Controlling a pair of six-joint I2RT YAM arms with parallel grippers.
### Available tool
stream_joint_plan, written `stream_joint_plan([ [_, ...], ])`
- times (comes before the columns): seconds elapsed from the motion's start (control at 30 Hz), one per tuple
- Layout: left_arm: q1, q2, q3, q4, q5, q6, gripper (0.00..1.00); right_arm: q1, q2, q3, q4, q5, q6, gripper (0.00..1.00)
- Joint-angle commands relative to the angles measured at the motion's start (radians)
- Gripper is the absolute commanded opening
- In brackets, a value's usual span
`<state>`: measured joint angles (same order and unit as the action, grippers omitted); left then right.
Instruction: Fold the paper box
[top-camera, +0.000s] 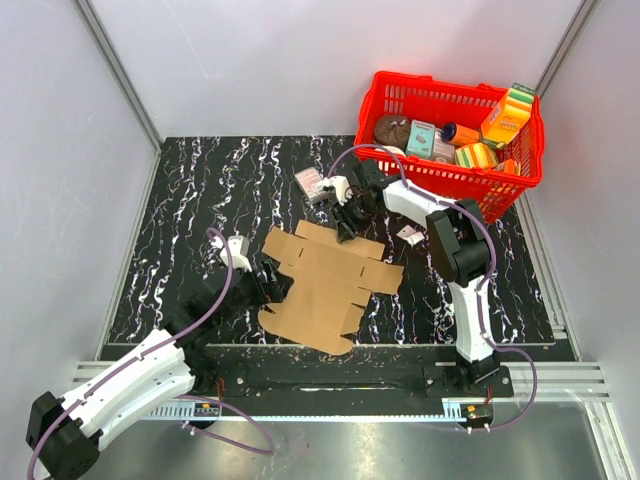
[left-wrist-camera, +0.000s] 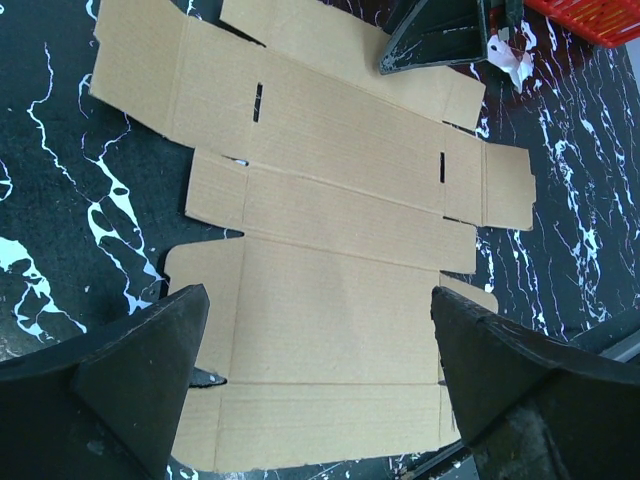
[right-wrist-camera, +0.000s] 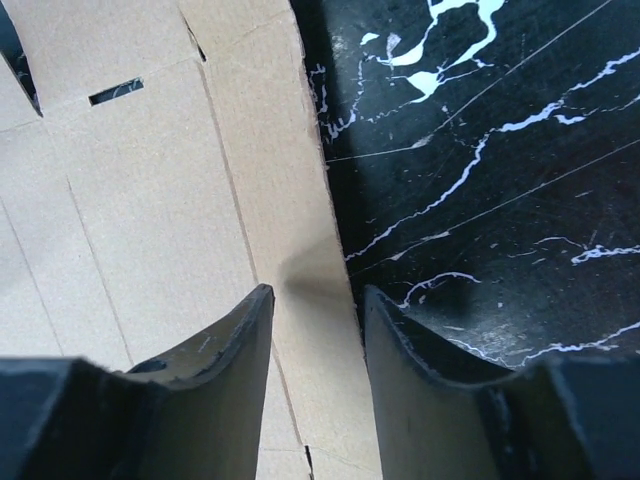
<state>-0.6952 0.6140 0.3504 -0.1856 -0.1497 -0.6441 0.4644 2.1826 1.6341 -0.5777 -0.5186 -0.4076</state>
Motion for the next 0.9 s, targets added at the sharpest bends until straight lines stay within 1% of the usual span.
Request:
stream_joint_plan([
  [0.0, 0.002, -0.020, -0.008, 0.034, 0.001, 0.004, 0.99, 0.002, -0.043, 0.040, -0.053, -0.075, 0.000, 0.44],
  [0.07, 0.002, -0.028, -0.008, 0.028, -0.001, 0.003, 0.99, 0.002, -0.044, 0.040, -0.062, -0.099, 0.000, 0.39],
  [0.37, 0.002, -0.060, -0.040, 0.009, -0.001, -0.011, 0.99, 0.002, -0.083, 0.001, -0.077, -0.190, 0.009, 0.33],
  [0.5, 0.002, -0.076, -0.051, 0.006, -0.001, -0.012, 0.98, 0.002, -0.132, -0.026, -0.070, -0.225, 0.016, 0.23],
  [0.57, 0.003, -0.079, -0.054, 0.008, 0.001, -0.014, 0.97, 0.002, -0.147, -0.040, -0.065, -0.225, 0.026, 0.22],
  [0.6, 0.003, -0.080, -0.054, 0.006, 0.005, -0.014, 0.97, 0.000, -0.161, -0.045, -0.063, -0.225, 0.030, 0.20],
  [0.7, 0.003, -0.076, -0.057, 0.018, 0.018, -0.011, 0.95, 0.002, -0.176, -0.068, -0.045, -0.216, 0.035, 0.21],
  [0.73, 0.002, -0.071, -0.059, 0.021, 0.019, -0.011, 0.95, 0.002, -0.178, -0.074, -0.040, -0.209, 0.035, 0.23],
  [0.87, 0.002, -0.063, -0.064, 0.026, 0.029, -0.011, 0.95, 0.003, -0.153, -0.080, -0.037, -0.192, 0.035, 0.25],
])
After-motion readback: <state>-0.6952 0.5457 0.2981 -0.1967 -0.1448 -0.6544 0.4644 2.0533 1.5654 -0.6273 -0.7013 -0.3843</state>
